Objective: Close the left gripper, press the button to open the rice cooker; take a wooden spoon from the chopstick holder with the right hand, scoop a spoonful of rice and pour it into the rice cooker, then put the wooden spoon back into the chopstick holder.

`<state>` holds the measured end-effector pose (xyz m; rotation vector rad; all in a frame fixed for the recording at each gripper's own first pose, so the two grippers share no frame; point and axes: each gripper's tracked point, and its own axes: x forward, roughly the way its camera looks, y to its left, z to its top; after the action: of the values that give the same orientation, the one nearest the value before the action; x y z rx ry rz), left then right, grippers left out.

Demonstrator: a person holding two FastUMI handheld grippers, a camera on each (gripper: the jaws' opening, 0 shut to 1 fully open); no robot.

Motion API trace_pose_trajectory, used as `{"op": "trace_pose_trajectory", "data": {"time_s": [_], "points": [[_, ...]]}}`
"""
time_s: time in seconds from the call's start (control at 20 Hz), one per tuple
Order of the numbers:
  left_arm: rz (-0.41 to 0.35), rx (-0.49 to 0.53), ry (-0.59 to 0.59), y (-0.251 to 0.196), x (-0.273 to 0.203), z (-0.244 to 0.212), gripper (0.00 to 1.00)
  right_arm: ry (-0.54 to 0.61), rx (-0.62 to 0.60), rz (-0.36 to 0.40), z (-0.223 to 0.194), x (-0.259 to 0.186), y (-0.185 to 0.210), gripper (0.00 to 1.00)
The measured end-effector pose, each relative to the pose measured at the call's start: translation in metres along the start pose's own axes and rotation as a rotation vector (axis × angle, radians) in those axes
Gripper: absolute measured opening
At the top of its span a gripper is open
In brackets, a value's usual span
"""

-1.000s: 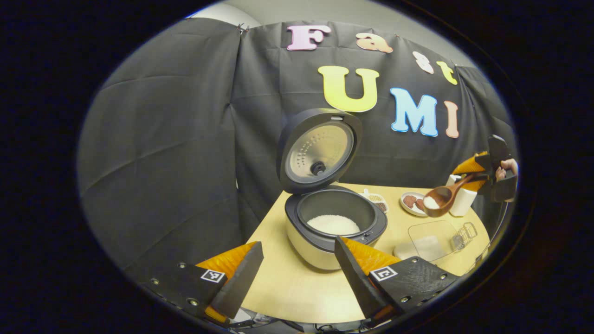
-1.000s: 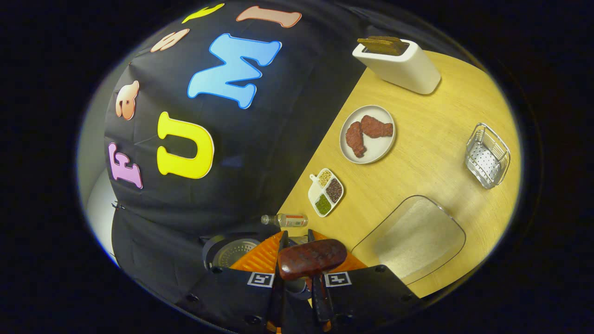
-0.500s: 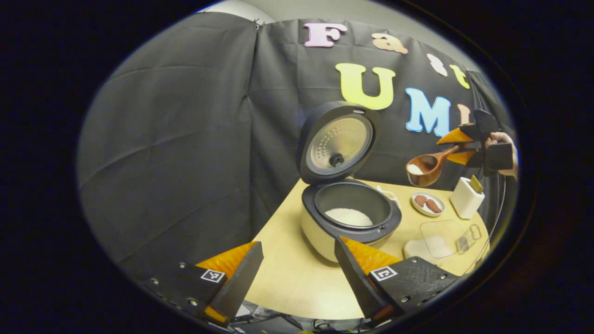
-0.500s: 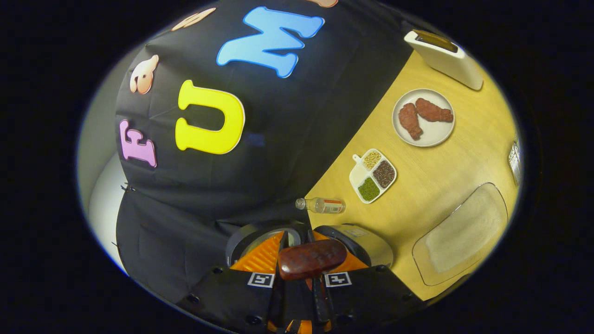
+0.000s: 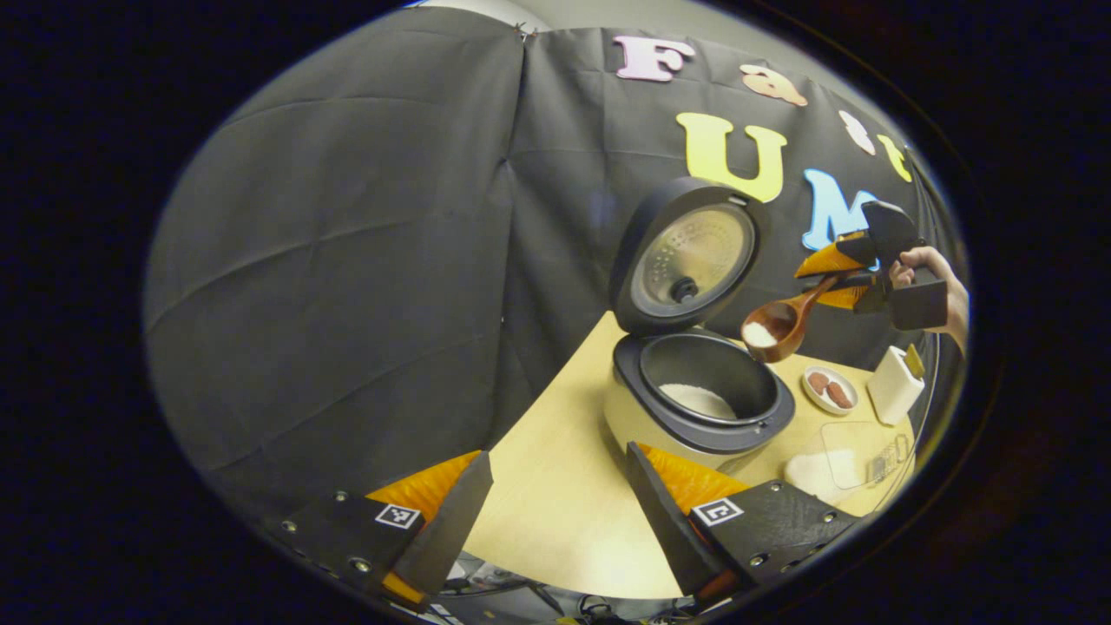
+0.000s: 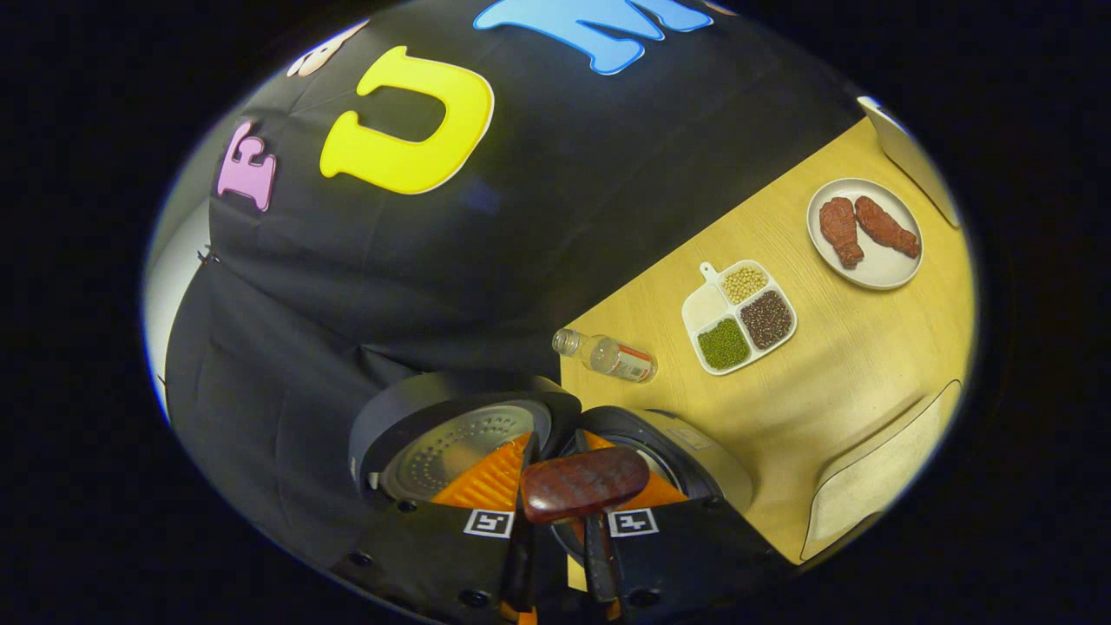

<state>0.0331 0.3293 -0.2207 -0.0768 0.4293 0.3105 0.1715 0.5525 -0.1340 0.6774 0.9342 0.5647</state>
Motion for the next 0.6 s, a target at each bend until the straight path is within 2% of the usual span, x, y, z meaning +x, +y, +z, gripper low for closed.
{"op": "trace_pose_trajectory", "data": {"time_s": [0.05,0.25,0.3,0.35,0.4,0.45,0.5,0.6], "points": [[0.006,-0.007,0.006,0.004,0.003,-0.001,0.97,0.004,-0.026,-0.015,0.0,0.008,-0.003,0.25],[0.015,-0.038,0.02,0.012,0.013,-0.002,0.97,-0.004,-0.147,-0.078,0.002,0.022,-0.014,0.25],[0.014,-0.04,0.023,0.013,0.015,-0.003,0.99,0.002,-0.159,-0.074,0.0,0.023,-0.012,0.25],[0.013,-0.038,0.025,0.013,0.017,-0.003,0.99,0.005,-0.168,-0.073,-0.001,0.026,-0.01,0.22],[0.011,-0.036,0.023,0.012,0.018,-0.003,0.97,0.006,-0.183,-0.074,-0.001,0.027,-0.009,0.25],[0.008,-0.032,0.021,0.011,0.02,-0.001,0.99,0.008,-0.204,-0.074,-0.001,0.031,-0.009,0.21],[0.004,-0.028,0.019,0.009,0.022,0.001,0.99,0.009,-0.228,-0.076,-0.003,0.033,-0.008,0.25],[-0.001,-0.024,0.015,0.006,0.026,0.004,0.99,0.015,-0.294,-0.083,-0.007,0.035,-0.003,0.25]]}}
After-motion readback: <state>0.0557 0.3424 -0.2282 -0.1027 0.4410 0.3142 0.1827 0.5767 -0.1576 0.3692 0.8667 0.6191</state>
